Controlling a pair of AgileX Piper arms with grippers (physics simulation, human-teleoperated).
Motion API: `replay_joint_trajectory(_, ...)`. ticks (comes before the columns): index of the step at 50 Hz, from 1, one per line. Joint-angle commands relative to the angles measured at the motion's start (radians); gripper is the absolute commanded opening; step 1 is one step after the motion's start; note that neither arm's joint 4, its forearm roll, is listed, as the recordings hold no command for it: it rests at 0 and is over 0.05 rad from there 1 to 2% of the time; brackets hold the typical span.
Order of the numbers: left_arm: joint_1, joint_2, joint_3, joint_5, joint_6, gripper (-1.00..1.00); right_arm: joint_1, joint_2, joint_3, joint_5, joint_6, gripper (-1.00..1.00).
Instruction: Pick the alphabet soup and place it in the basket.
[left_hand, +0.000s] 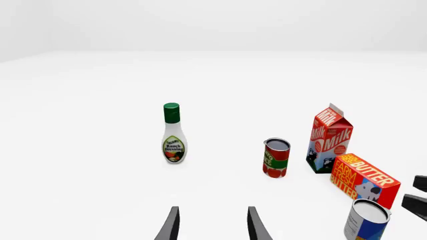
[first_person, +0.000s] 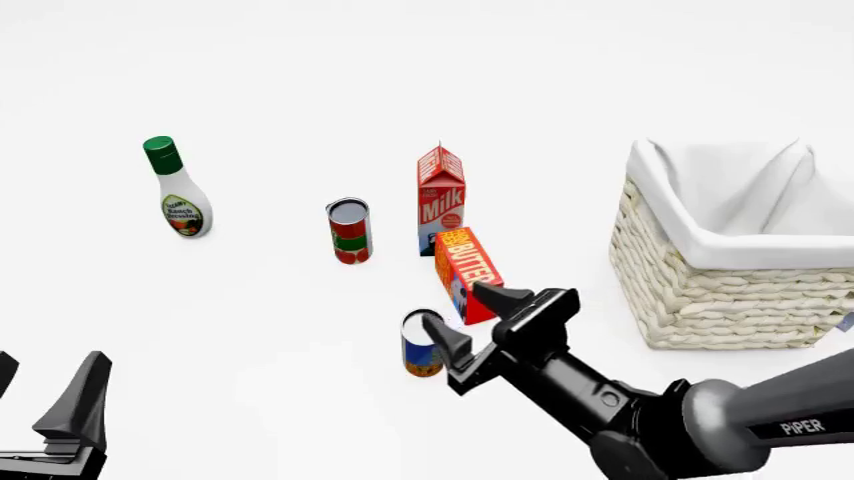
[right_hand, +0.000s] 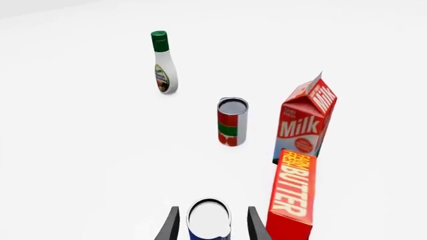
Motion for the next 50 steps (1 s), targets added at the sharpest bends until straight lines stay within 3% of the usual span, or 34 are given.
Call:
replay_joint_trajectory(1, 0.0, 0.0, 0.0, 0.0, 0.0, 1.0, 0.005, 0.05, -0.026, -0.007, 0.004, 1.0)
replay_joint_trajectory(50, 0.0, 0.0, 0.0, 0.0, 0.0, 1.0, 0.018, 0.241, -0.123, -0.038, 0.032, 1.0)
